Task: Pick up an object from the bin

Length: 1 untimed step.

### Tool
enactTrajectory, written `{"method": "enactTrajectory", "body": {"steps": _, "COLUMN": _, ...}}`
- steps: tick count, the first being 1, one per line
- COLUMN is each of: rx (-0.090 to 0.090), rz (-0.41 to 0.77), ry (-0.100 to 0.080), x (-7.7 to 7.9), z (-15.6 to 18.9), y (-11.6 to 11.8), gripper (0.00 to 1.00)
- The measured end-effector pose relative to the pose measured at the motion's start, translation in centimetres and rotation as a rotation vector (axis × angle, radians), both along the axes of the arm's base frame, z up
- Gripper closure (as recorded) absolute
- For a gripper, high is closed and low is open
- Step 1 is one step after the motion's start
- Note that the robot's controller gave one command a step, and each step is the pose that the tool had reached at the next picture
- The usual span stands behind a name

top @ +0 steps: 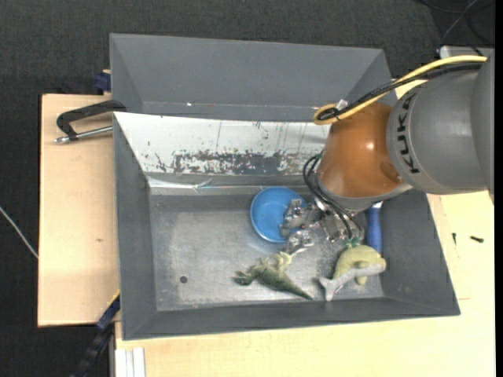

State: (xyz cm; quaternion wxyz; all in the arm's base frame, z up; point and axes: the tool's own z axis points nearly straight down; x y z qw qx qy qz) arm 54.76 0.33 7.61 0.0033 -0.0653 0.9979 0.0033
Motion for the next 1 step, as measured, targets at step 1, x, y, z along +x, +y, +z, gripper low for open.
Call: {"method": "enactTrajectory", "body": {"steps": 1, "rx": -0.007, "rz": 0.038, "ry": -0.010, "x": 1.41, "z": 13.65, "y": -0.57, "gripper": 1.00}}
